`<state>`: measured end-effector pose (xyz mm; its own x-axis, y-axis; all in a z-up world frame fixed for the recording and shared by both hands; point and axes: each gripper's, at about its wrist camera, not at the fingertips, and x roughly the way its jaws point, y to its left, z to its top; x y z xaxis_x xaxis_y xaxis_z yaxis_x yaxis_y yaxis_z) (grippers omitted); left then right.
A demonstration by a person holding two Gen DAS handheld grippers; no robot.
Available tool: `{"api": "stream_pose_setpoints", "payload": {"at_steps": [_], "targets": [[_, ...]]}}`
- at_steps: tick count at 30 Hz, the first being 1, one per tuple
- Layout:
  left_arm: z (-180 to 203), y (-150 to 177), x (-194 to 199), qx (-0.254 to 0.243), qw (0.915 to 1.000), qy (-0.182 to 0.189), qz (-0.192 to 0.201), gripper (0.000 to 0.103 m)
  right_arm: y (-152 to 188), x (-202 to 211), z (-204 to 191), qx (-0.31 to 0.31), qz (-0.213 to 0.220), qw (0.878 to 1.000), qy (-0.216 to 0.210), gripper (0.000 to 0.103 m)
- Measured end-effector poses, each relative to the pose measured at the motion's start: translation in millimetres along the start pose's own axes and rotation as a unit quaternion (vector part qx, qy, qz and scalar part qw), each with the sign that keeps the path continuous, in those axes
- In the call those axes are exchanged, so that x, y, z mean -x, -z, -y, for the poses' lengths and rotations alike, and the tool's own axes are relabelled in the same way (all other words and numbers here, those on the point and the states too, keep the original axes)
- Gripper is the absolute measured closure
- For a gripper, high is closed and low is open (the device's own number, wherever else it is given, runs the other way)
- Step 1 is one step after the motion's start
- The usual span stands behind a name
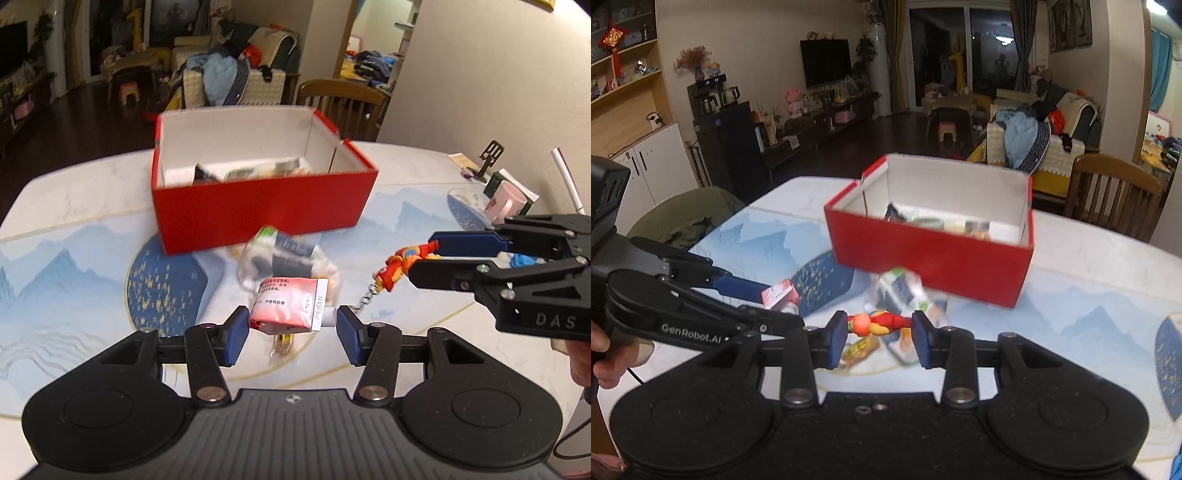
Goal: Organize objects
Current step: 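Lift and carry the tube and keychain with both tools into the red box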
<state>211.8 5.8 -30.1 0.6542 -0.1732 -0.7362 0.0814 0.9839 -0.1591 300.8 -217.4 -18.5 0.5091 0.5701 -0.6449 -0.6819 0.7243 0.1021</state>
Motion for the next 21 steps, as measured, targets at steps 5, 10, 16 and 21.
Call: {"api": "stream_pose_setpoints", "payload": {"at_steps": [5,10,16,21], "targets": [[5.3,-24.2,5.6,-0.017,0.9997,0.001,0.017,0.052,-26.2,3.4,8.9,0.008,0.020,1.000,0.014,0.066],[6.6,-52.1,6.2,-0.039,0.9984,-0.012,0.038,0.052,-52.9,-1.6,20.5,0.007,0.038,0.999,0.024,0.066],[1.2,-83.9,-5.6,-0.070,0.9958,-0.036,0.047,0.052,-82.1,-20.1,32.5,0.013,0.053,0.998,0.039,0.066],[-6.7,-106.5,-25.4,-0.082,0.9946,-0.050,0.039,0.052,-100.8,-40.1,40.8,0.017,0.057,0.997,0.058,0.066]]}}
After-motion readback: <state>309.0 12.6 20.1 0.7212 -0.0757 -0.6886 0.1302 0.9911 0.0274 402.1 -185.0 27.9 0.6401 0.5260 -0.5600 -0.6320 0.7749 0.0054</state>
